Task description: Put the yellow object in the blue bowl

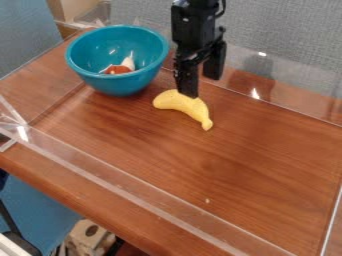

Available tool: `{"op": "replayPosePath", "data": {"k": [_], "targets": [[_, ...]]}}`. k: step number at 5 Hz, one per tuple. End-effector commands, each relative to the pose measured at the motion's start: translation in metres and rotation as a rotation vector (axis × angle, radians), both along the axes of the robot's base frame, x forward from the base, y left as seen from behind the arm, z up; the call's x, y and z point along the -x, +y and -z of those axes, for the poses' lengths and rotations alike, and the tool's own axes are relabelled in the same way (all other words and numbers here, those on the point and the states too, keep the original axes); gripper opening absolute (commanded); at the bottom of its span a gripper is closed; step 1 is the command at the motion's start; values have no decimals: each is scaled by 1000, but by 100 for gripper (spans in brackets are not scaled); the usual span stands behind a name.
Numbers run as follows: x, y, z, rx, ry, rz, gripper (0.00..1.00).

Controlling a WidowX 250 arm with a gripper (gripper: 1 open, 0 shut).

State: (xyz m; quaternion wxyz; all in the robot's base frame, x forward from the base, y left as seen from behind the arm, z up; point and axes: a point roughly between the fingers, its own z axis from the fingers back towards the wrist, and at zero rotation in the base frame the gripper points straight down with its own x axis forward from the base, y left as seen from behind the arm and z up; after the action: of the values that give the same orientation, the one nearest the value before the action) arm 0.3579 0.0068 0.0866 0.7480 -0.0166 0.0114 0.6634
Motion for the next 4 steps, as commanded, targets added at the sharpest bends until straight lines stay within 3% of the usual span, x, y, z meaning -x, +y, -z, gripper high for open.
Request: {"op": "replayPosePath", "data": {"k": [1,2,4], "targets": [[-12,-2,-5,-6,-58,-52,100],[-16,-9,10,-12,-57,-74,100],[-23,-13,29,-15,-59,-199,100]]}}
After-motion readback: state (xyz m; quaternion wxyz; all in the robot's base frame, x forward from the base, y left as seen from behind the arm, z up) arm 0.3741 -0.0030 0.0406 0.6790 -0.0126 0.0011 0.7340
